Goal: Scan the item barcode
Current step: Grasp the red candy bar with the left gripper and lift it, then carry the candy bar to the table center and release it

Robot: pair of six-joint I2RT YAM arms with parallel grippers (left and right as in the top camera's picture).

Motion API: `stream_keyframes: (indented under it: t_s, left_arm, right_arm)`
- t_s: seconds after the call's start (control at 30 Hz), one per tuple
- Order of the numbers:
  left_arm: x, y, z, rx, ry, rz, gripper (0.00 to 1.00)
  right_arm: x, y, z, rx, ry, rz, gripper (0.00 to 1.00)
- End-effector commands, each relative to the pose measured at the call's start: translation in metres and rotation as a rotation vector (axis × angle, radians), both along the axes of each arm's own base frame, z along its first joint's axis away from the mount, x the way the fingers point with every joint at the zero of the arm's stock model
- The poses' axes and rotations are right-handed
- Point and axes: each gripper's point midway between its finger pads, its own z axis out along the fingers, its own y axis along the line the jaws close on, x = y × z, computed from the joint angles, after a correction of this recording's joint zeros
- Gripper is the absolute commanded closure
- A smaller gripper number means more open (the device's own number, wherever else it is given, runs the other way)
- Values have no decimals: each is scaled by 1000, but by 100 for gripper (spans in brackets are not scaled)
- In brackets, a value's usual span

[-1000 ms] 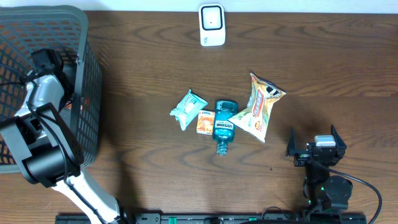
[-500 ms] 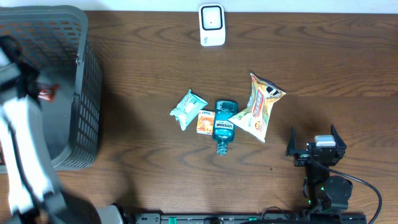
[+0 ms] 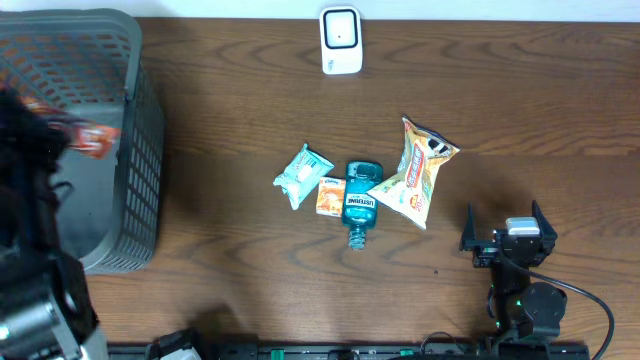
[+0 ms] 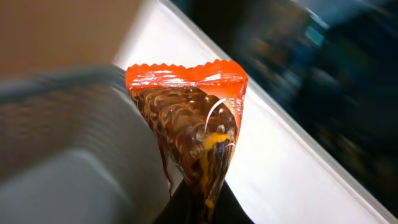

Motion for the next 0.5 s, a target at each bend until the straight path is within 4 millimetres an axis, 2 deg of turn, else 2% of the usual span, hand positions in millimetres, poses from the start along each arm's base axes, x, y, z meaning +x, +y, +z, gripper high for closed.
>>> stream_keyframes:
  t_s: [0.0, 0.3, 0.47]
  left_arm:
    - [15, -43, -9, -63, 25, -219, 93]
    - [28, -96, -48, -116, 177, -397, 92]
    - [36, -135, -88, -149, 333, -516, 93]
  right_arm:
    - [0, 2, -1, -7, 4, 10, 1]
    - [0, 2, -1, -7, 4, 10, 1]
    - [0, 2, -1, -7, 4, 10, 1]
